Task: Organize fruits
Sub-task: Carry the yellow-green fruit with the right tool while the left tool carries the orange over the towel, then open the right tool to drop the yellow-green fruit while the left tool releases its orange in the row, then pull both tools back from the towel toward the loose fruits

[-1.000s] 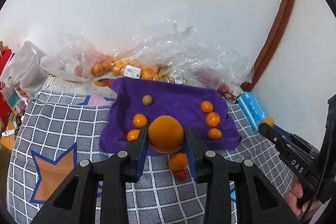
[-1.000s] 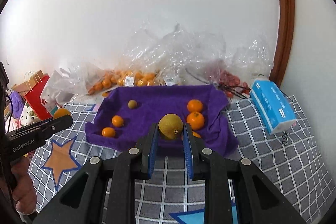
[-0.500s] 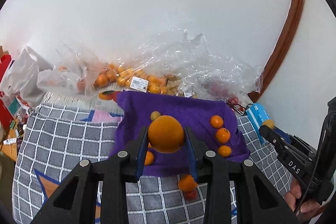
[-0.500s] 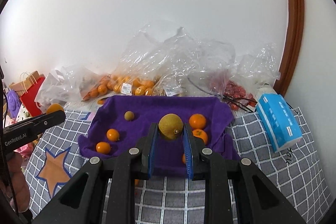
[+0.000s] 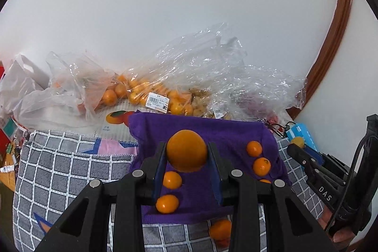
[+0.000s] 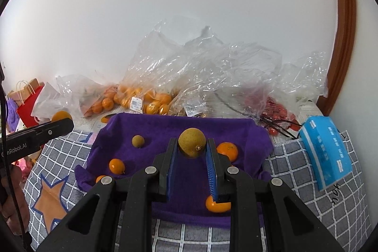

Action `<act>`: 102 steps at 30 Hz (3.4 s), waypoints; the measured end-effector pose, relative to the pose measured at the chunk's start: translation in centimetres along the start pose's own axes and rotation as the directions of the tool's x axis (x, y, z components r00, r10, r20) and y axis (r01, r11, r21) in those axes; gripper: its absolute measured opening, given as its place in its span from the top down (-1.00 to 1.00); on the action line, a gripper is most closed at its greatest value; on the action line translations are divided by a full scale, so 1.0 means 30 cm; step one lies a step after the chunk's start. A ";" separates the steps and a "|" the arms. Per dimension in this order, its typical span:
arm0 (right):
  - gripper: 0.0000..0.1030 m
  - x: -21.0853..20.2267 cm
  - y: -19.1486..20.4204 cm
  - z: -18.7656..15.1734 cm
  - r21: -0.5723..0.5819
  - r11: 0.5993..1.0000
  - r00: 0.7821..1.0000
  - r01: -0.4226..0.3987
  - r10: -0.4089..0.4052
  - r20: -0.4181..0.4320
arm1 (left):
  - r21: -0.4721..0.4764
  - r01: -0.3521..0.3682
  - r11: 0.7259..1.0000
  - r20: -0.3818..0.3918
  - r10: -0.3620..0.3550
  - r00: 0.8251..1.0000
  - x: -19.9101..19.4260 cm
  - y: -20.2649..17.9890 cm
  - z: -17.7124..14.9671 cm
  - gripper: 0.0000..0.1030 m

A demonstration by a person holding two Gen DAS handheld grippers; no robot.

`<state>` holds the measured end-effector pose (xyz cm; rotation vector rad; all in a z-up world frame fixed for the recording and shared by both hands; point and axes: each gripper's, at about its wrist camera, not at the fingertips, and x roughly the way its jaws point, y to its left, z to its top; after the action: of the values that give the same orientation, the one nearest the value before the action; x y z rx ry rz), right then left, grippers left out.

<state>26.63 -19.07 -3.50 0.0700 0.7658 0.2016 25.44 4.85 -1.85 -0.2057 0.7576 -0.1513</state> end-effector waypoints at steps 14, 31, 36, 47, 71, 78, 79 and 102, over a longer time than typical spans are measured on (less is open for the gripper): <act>0.55 0.231 0.000 -0.067 0.008 1.000 0.994 -0.030 0.031 -0.103 | -0.066 -0.009 0.998 -0.027 0.008 1.000 0.130 0.139 0.027 0.38; 0.55 0.369 0.042 -0.153 -0.072 0.996 0.976 -0.055 0.039 -0.212 | -0.035 -0.015 0.999 -0.169 0.009 0.986 0.345 0.104 -0.031 0.38; 0.54 0.390 0.035 -0.164 -0.069 0.996 0.969 -0.061 0.043 -0.241 | -0.032 -0.019 0.999 -0.210 0.011 0.978 0.393 0.104 -0.051 0.38; 0.39 0.392 0.020 -0.173 -0.067 0.996 0.969 -0.051 0.033 -0.243 | -0.044 -0.019 0.999 -0.276 0.006 0.961 0.460 0.101 -0.083 0.38; 0.06 0.167 -0.024 -0.126 -0.018 1.000 0.995 0.019 -0.021 -0.097 | -0.024 -0.002 1.000 -0.188 -0.003 0.982 0.291 0.052 -0.037 0.33; 0.06 0.070 -0.026 -0.121 -0.009 0.997 0.996 0.079 -0.079 -0.045 | -0.012 0.006 1.000 -0.148 -0.008 0.989 0.194 0.016 -0.054 0.33; 0.06 0.055 -0.025 -0.121 -0.006 0.997 0.996 0.074 -0.074 -0.049 | -0.013 0.005 1.000 -0.146 -0.007 0.989 0.183 0.012 -0.057 0.33; 0.14 -0.195 0.070 -0.216 0.017 1.000 0.996 0.024 -0.023 -0.087 | 0.015 0.010 1.000 -0.106 -0.008 0.994 -0.113 -0.017 -0.189 0.33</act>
<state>17.69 -18.29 -3.90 0.0694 0.8548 0.1762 19.05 4.33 -3.50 -0.1876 0.8606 -0.1779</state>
